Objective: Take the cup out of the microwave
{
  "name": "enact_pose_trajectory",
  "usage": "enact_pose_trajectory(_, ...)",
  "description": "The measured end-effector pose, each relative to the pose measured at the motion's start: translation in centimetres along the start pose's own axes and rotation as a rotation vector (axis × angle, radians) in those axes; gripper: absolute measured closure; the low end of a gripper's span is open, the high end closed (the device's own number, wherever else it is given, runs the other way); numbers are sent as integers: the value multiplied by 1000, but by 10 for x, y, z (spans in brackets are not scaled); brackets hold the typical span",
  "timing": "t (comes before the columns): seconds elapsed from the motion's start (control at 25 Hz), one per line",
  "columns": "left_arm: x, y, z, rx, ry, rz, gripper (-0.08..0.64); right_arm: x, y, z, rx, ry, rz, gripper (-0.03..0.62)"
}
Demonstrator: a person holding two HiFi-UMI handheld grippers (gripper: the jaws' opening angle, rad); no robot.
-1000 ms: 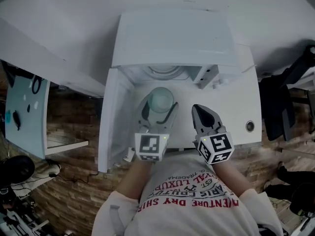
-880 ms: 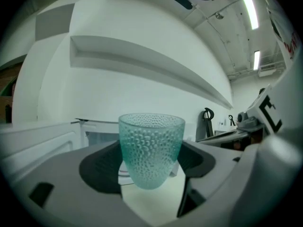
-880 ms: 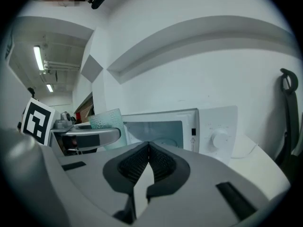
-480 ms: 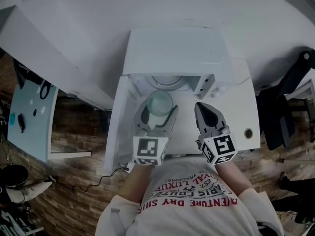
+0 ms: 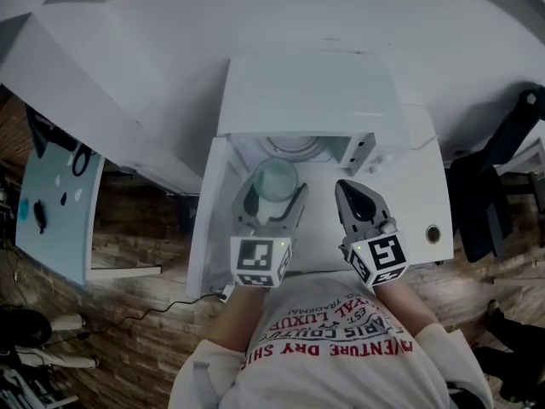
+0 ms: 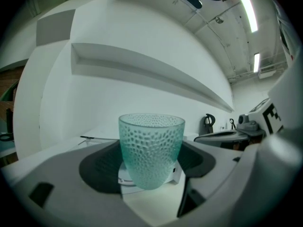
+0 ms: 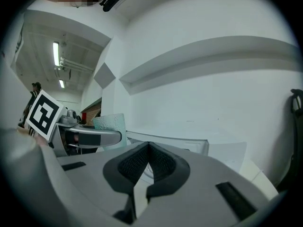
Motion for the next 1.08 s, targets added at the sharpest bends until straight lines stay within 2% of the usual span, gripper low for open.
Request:
enact_pose_trajectory(0.48, 3, -14, 0, -48, -16, -47, 196, 0, -13, -1, 16, -27, -49, 580)
enact_pose_trajectory(1.08, 6, -19, 2, -48, -7, -73, 196, 5, -21, 2, 23, -21, -76, 580)
Point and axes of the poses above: the fingertips, and each gripper's own axes: x forward along the fingers, z to its right, y out of its top, the point moved 2 cm from there along -x, backward along the fingers
